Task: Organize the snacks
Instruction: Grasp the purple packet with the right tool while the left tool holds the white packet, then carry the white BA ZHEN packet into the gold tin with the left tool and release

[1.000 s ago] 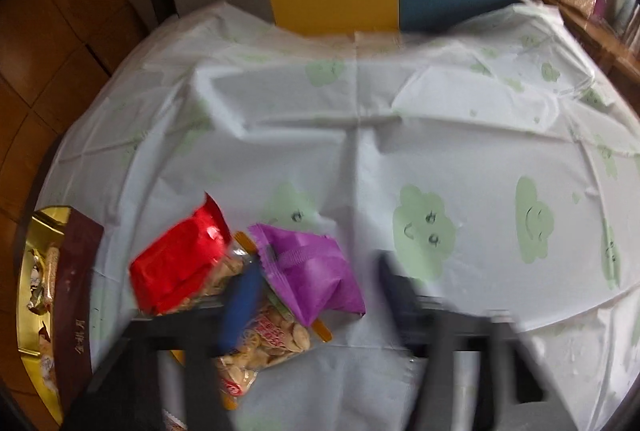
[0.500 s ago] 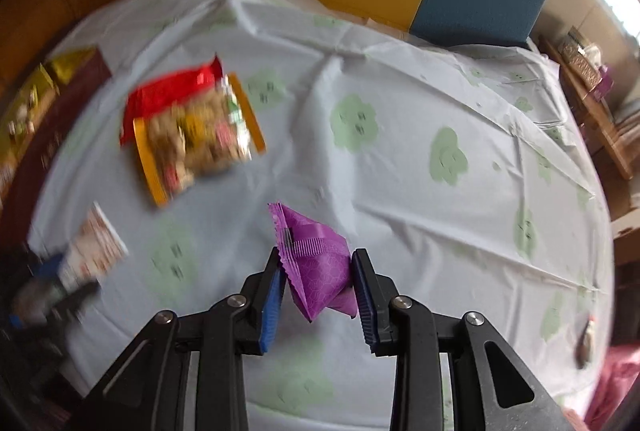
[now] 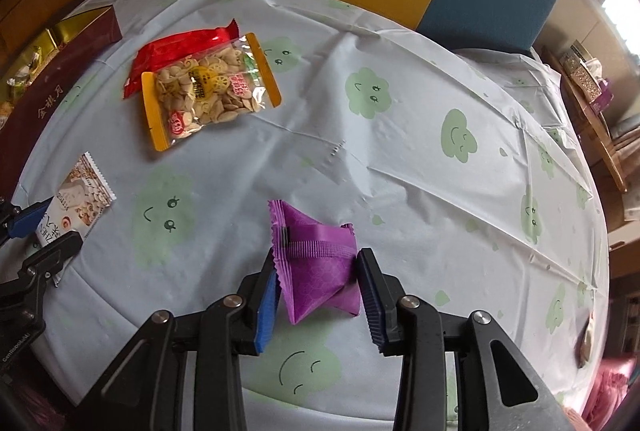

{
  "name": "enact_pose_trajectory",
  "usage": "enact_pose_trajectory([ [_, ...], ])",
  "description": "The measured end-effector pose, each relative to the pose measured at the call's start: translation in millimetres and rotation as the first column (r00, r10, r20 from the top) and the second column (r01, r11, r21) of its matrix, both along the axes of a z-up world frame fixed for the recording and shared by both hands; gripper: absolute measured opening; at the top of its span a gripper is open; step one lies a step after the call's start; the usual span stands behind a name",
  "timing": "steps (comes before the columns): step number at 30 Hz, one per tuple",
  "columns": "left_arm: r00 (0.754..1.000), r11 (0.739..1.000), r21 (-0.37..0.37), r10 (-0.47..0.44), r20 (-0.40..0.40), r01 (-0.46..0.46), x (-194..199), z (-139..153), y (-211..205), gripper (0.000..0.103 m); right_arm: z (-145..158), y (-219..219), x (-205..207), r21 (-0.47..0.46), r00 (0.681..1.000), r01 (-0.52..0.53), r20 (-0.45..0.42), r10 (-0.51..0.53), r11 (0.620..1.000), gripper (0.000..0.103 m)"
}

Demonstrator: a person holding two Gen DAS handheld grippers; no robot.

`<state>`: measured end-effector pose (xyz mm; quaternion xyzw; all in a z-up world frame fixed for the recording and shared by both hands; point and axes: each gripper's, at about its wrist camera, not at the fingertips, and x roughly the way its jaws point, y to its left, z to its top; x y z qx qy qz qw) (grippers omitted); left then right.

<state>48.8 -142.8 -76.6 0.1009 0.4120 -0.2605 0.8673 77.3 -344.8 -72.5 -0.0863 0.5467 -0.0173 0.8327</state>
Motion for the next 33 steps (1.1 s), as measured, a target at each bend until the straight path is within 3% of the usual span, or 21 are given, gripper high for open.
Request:
enact_pose_trajectory([
  [20, 1.0, 1.0, 0.014, 0.019, -0.013, -0.019, -4.9, 5.0, 1.7, 0.032, -7.2, 8.1, 1.9, -0.031, 0.999, -0.048, -0.023, 0.047, 0.998, 0.041],
  [33, 1.0, 0.998, -0.059, 0.018, 0.014, -0.017, -15.4, 39.2, 13.4, 0.032, -13.6, 15.5, -0.4, -0.119, 0.997, -0.079, -0.014, 0.077, 0.99, 0.038],
])
